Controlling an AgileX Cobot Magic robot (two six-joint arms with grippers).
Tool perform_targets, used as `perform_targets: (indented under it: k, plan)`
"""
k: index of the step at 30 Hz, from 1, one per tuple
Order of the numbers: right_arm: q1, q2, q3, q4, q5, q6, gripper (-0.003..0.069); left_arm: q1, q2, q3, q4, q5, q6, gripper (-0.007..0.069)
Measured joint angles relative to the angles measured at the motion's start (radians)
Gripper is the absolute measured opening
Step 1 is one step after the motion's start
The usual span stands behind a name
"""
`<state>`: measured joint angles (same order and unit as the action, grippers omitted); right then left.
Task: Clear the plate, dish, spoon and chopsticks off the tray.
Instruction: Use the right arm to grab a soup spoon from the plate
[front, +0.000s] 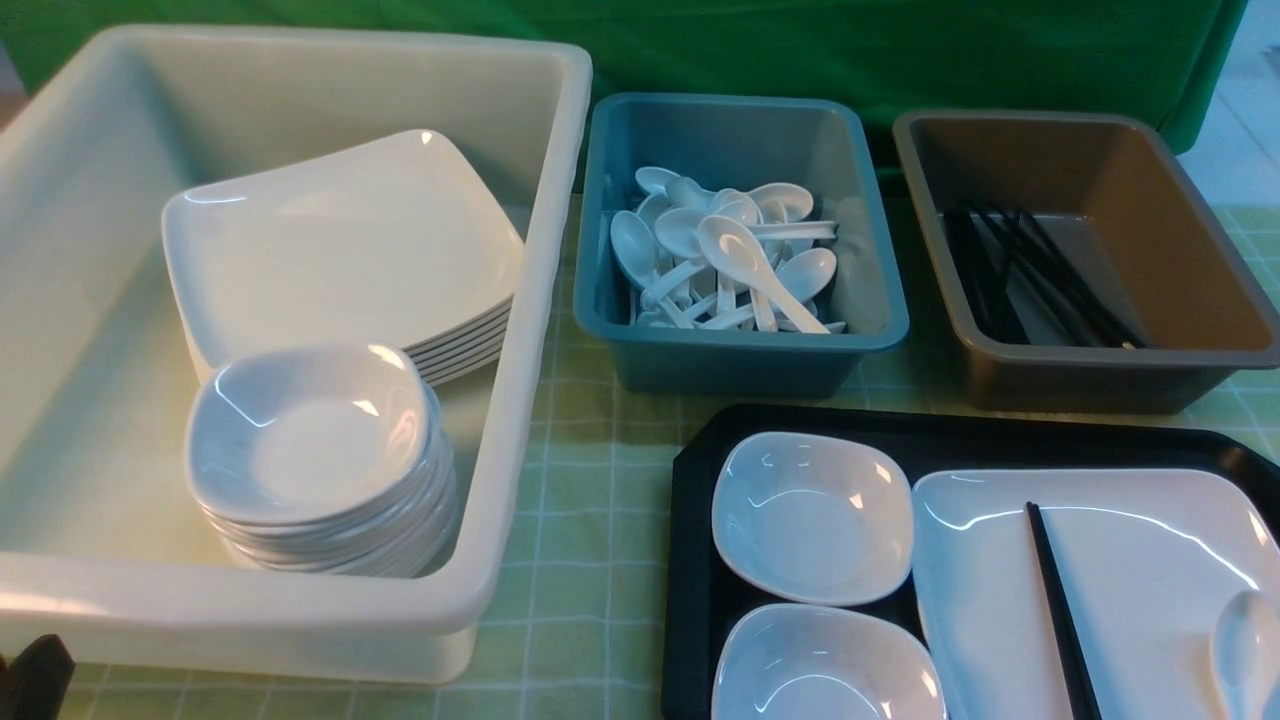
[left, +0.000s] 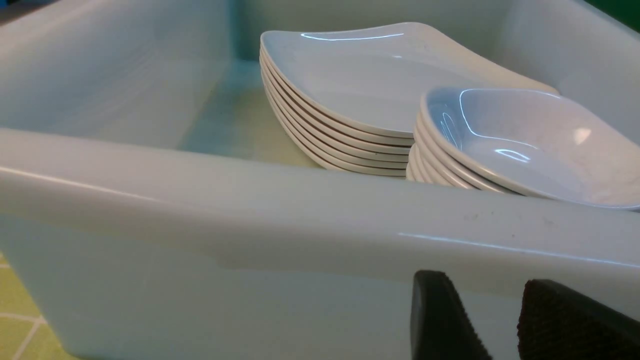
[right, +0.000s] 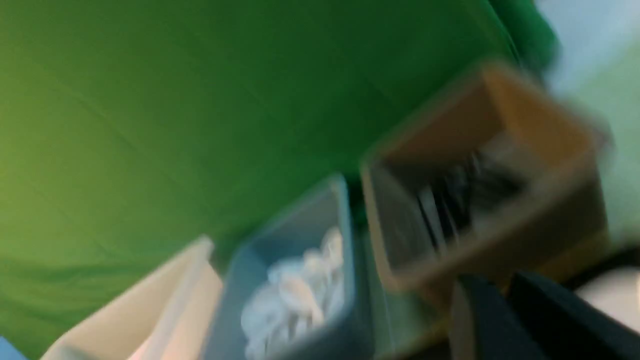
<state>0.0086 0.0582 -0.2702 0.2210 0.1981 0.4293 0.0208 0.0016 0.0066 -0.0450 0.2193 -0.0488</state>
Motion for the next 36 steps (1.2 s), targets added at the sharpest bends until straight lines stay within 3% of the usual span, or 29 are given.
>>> perform_targets:
  k: [1,3,6,8,11,13,17,20,22,29,36]
  plan:
    - [0.0,0.068,-0.101,-0.107,0.058,-0.028,0.0022,0.001,0.0,0.0,0.0,0.0,0.0,0.0225]
    - [0.0,0.135,-0.177,-0.174,0.135,-0.035,0.0017,0.001,0.0,0.0,0.0,0.0,0.0,0.0225]
    - [0.0,0.356,-0.347,-0.345,0.447,-0.054,0.0014,0.001,0.0,0.0,0.004,0.0,0.001,0.0225]
    - [0.0,0.504,-0.403,-0.37,0.629,-0.078,0.0015,0.001,0.0,0.0,0.005,0.0,0.001,0.0225]
    - [0.0,0.728,-0.408,-0.319,0.754,-0.157,0.0039,0.001,0.0,0.0,0.006,0.0,0.0,0.0225]
    - [0.0,0.791,-0.401,-0.286,0.757,-0.196,0.0056,0.001,0.0,0.0,0.007,0.0,0.0,0.0225]
    - [0.0,1.037,-0.386,-0.177,0.752,-0.269,0.0197,0.001,0.0,0.0,0.007,0.0,0.0,0.0225]
    - [0.0,1.178,-0.385,-0.163,0.692,-0.295,0.0356,0.001,0.0,0.0,0.007,0.0,0.0,0.0225]
    - [0.0,1.228,-0.385,-0.162,0.669,-0.301,0.0395,0.001,0.0,0.0,0.007,0.0,0.0,0.0225]
    - [0.0,1.384,-0.385,-0.161,0.604,-0.316,0.0426,0.001,0.0,0.0,0.007,0.0,0.0,0.0225]
    - [0.0,1.449,-0.391,-0.166,0.588,-0.317,0.0409,0.001,0.0,0.0,0.009,0.0,0.0,0.0225]
